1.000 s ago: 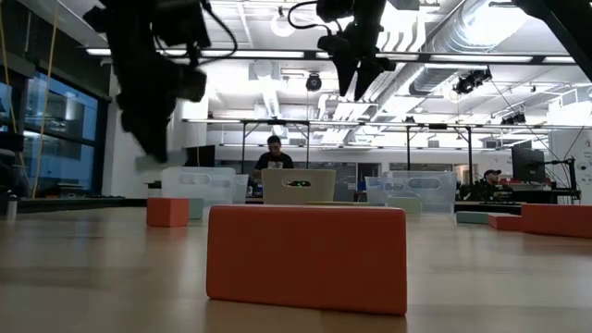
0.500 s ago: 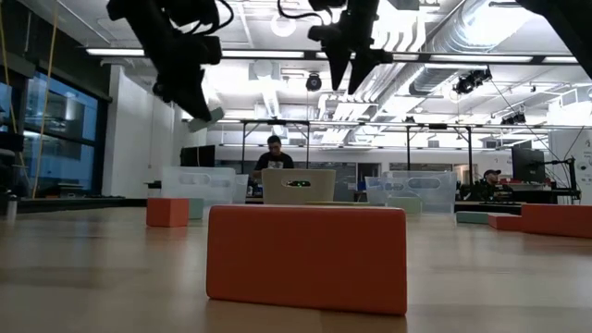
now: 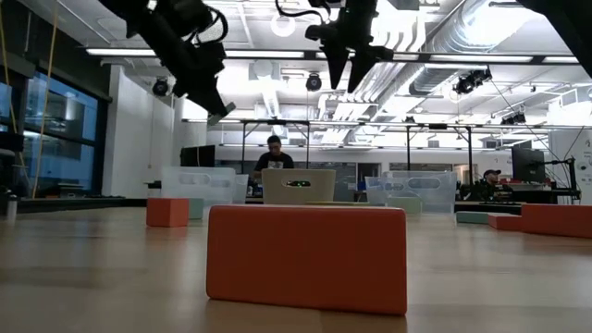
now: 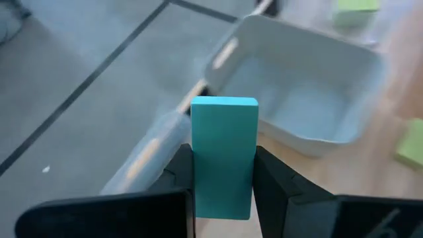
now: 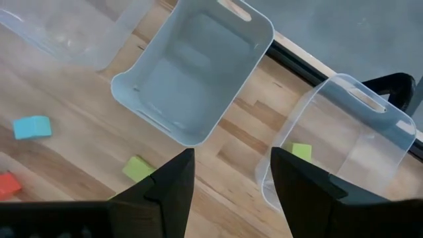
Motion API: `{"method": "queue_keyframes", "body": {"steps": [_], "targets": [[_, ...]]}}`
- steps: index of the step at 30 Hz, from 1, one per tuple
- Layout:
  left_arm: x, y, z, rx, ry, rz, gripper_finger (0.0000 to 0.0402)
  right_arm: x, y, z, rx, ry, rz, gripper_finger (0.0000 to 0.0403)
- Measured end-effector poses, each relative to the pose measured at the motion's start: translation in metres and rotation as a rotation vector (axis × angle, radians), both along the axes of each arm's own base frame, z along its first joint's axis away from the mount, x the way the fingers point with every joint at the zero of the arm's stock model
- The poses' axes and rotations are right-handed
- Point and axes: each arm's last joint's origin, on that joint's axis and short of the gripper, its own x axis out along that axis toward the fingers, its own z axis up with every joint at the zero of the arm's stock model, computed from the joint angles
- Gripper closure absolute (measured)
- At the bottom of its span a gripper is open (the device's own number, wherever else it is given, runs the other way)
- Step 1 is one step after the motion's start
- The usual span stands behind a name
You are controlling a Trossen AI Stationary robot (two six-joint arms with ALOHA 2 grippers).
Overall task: Sort & place blocks by color
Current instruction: Put the small blue rectangular block into the left transparent bin
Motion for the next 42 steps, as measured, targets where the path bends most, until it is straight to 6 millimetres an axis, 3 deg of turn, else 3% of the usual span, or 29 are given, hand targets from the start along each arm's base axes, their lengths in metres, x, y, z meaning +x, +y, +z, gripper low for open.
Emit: {"method": "queue_keyframes", "body": {"steps": [10,16,28,42], "targets": [[-0.002,0.039,-0.049,-0.180,0.075,0.122,0.0343,0.001,-0.003,0.001,-0.014,-0.015,0.002,0.0215],[0.000,0.051,-0.078,-0.304,0.116,0.135,0.0343,0.002,-0.003,0.001,-0.022,-0.016,0.019,0.0215],[0.018,0.079,-0.087,-0.420,0.193,0.139,0.0343,0.002,-0.003,0.001,-0.024,-0.016,0.023,0.0215],[0.023,0.084,-0.111,-0.516,0.250,0.134,0.0335,0.002,-0.003,0.001,-0.024,-0.016,0.023,0.0215]]}}
